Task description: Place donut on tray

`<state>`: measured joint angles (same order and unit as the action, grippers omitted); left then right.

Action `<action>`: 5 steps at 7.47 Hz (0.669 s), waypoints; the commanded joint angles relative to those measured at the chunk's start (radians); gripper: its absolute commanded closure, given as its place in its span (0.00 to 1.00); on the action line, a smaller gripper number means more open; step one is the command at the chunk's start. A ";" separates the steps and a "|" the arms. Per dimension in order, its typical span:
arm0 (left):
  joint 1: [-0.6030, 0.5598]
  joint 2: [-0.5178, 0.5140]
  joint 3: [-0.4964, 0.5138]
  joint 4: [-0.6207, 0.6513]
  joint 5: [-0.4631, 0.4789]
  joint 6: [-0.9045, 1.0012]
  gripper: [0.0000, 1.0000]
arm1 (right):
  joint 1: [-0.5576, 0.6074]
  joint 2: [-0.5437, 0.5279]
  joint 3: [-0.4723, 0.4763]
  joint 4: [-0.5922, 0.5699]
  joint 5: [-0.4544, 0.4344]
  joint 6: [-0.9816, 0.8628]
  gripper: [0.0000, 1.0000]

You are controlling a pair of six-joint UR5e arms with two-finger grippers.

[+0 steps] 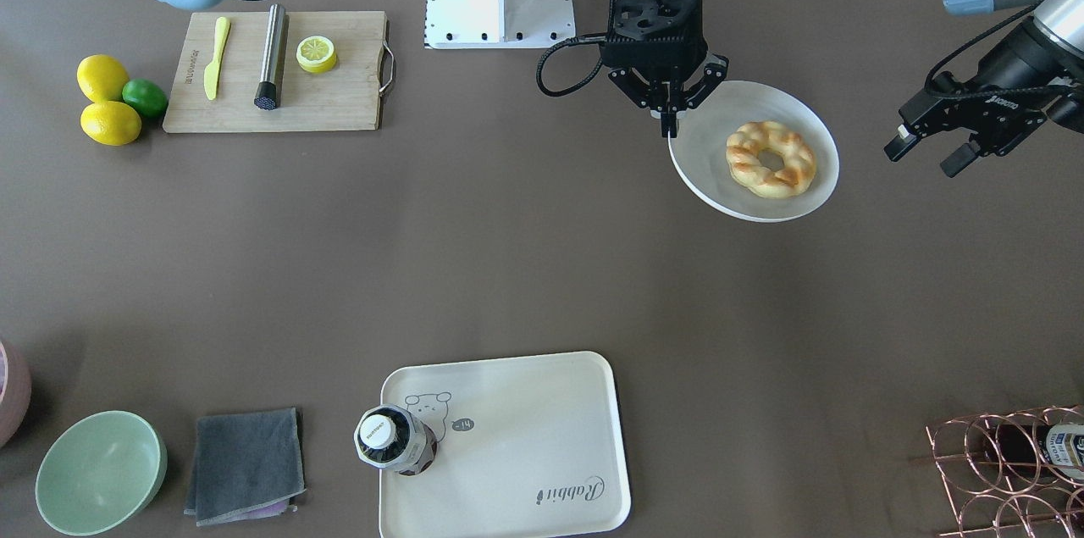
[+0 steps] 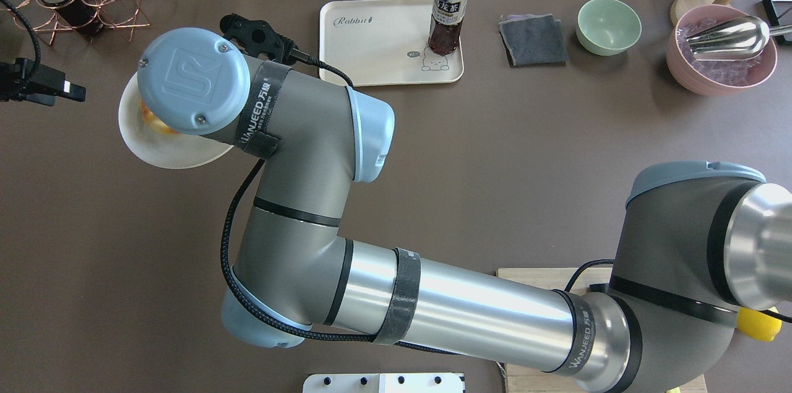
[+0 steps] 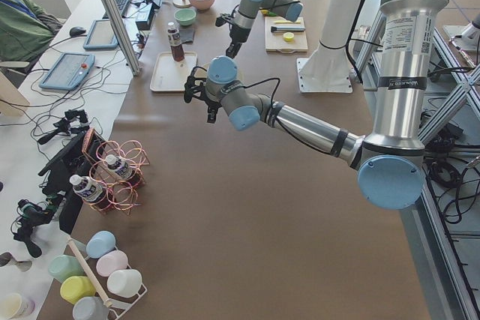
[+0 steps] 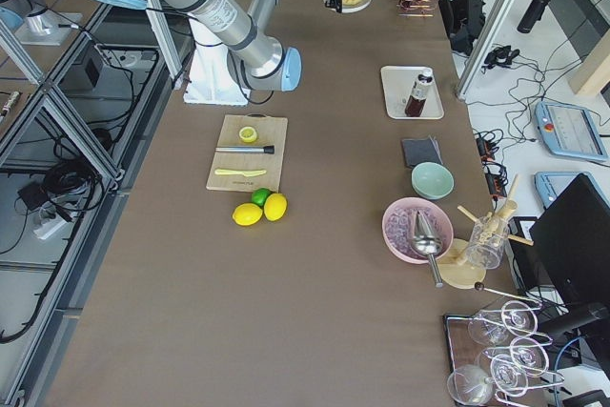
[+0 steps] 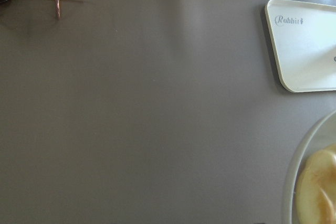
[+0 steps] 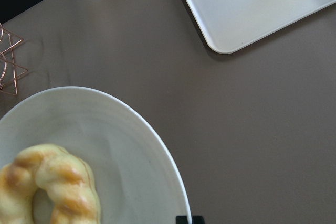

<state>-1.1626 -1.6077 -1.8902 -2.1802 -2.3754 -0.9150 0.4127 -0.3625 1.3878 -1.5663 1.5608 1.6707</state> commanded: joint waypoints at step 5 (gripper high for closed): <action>0.017 0.000 -0.004 -0.015 -0.007 -0.002 0.30 | -0.045 0.114 -0.128 0.000 -0.008 0.055 1.00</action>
<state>-1.1463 -1.6076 -1.8924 -2.1948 -2.3772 -0.9173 0.3746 -0.2730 1.2855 -1.5662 1.5544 1.7117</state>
